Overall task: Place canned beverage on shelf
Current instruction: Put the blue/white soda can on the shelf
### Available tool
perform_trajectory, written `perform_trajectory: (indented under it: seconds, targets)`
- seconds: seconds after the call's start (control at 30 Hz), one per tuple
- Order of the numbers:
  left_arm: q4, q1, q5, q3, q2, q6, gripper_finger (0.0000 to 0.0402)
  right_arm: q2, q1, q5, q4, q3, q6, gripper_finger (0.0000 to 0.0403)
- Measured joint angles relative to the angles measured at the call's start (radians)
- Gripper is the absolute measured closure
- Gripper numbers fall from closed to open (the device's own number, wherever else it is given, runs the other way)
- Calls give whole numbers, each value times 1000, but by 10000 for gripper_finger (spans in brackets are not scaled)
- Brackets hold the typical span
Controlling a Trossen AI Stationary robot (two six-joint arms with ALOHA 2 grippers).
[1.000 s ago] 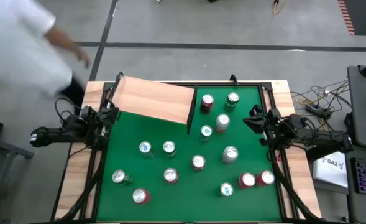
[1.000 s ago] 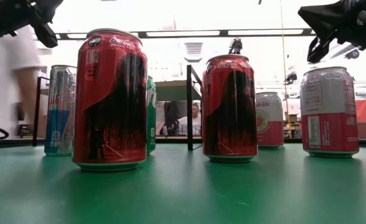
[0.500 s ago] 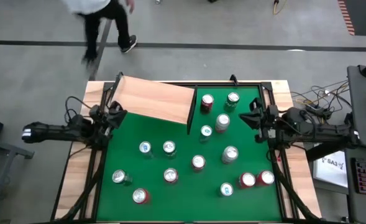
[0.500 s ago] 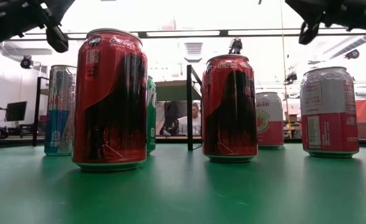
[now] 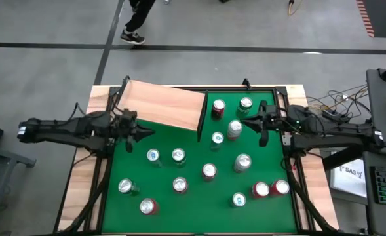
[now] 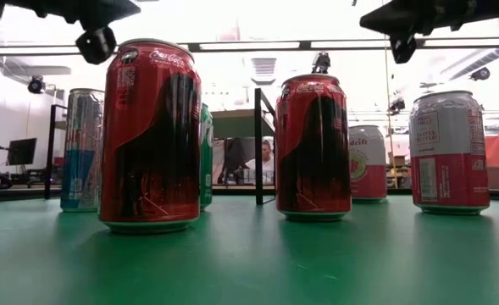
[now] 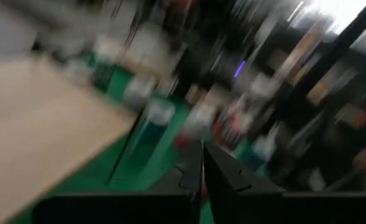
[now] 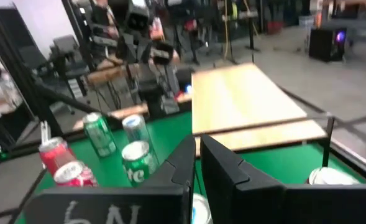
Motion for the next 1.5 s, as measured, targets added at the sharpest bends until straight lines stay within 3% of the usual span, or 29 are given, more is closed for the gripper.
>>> perform_trajectory:
  seconds: [0.13,0.23,0.53,0.93,1.13,1.5]
  targets:
    - [-317,-43,-40,150,98,7,402,-2,0,0,5,5,-1,385]
    - [-425,-102,-39,213,176,16,402,-2,0,0,1,-1,-1,385]
    - [-543,-284,-61,316,378,0,402,-2,0,0,2,-17,1,385]
    - [-591,-333,-81,371,453,-86,395,-2,0,3,1,-18,-54,385]
    - [-593,-333,-56,371,472,-96,332,12,0,3,1,-18,-60,385]
    - [-660,-333,-137,370,554,-82,140,91,0,3,1,-19,-81,385]
